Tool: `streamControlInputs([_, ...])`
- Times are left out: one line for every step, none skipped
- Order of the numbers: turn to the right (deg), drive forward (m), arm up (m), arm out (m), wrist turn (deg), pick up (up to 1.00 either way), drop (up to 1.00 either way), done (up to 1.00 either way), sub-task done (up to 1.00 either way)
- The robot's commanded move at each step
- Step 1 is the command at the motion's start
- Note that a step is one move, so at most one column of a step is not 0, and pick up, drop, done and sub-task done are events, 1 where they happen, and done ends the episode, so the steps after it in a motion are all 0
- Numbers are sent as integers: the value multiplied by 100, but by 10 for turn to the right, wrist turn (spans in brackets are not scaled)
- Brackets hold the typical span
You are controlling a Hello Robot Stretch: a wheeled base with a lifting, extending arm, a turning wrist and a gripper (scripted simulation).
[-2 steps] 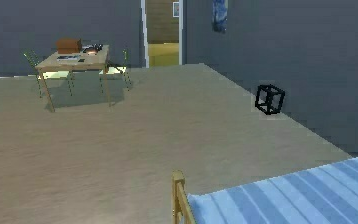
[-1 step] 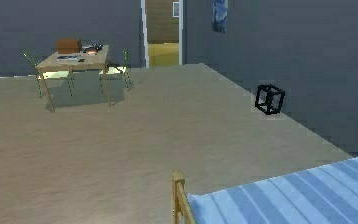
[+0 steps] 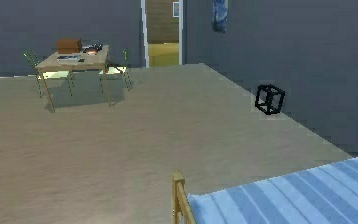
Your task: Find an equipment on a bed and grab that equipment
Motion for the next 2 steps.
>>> streamControlInputs([0, 0, 0, 0, 450, 0, 0, 0, 0])
streamControlInputs([0, 0, 0, 0, 450, 0, 0, 0, 0])
